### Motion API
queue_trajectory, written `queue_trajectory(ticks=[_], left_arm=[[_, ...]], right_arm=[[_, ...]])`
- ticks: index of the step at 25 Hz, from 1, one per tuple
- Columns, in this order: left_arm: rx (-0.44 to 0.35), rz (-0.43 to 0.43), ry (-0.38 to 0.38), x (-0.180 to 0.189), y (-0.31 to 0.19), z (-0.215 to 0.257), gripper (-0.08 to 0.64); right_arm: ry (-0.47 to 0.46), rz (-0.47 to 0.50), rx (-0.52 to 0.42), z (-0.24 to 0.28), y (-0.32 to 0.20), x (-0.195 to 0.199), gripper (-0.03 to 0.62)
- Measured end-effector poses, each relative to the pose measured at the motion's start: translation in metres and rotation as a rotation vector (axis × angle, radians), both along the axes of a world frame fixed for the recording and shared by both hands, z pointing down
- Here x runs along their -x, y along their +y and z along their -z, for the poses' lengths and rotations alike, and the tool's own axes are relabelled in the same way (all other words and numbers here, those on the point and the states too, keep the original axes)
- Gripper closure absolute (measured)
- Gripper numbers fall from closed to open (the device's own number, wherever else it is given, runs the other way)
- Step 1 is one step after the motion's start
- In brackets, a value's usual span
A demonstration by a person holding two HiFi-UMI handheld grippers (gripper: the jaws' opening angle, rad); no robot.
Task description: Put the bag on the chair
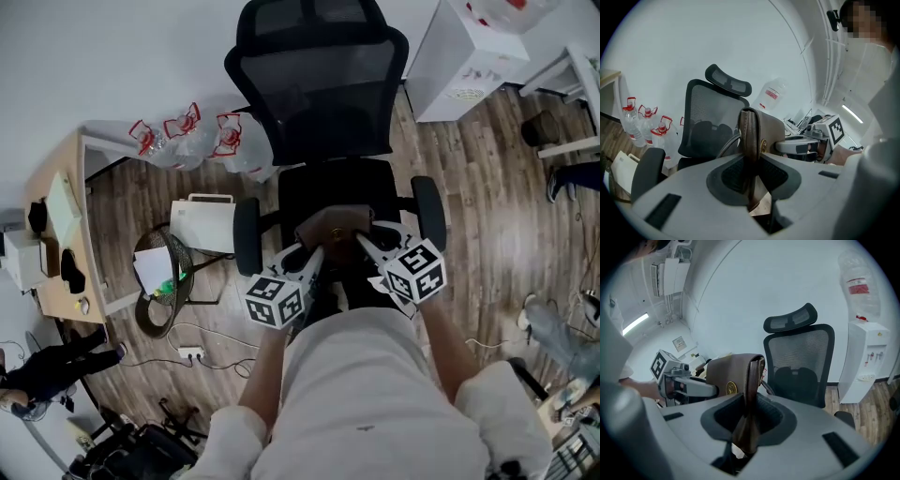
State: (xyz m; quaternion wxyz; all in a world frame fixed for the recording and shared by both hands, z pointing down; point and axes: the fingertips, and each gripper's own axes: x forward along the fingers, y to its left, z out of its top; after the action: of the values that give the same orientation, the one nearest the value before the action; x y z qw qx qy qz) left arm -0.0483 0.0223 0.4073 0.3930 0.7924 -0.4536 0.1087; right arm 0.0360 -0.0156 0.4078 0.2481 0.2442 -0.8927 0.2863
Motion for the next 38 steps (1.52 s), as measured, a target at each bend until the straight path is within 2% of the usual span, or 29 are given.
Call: queue_trajectory(ticks=[6, 11, 17, 24, 32, 38], left_arm=[[0.021, 0.003, -0.006, -0.013, -0.016, -0.012, 0.500], [0.063, -0.043, -0.026, -0.019, -0.022, -0.029, 0.502], [0.086, -0.033, 0.003, -0.015, -0.027, -0.040, 0.502], [0.098, -0.130, 0.019, -0.014, -0.034, -0.065, 0.502], [0.117, -0.206, 0.009, -0.015, -0.049, -0.095, 0.502], [0.126, -0.246, 0.004, -0.012, -0.058, -0.123, 0.502]], right_arm=[[0.003, 0.022, 0.027, -0.012, -0.019, -0.011, 0.508], [0.027, 0.034, 0.046, -0.028, -0.026, -0.014, 0.510], [0.035, 0.016, 0.063, -0.039, -0.029, -0.011, 0.514], [0.067, -0.022, 0.080, -0.062, -0.033, -0.011, 0.512], [0.095, -0.117, 0.104, -0.092, -0.039, -0.016, 0.511], [0.101, -0.152, 0.122, -0.121, -0.044, -0.014, 0.511]])
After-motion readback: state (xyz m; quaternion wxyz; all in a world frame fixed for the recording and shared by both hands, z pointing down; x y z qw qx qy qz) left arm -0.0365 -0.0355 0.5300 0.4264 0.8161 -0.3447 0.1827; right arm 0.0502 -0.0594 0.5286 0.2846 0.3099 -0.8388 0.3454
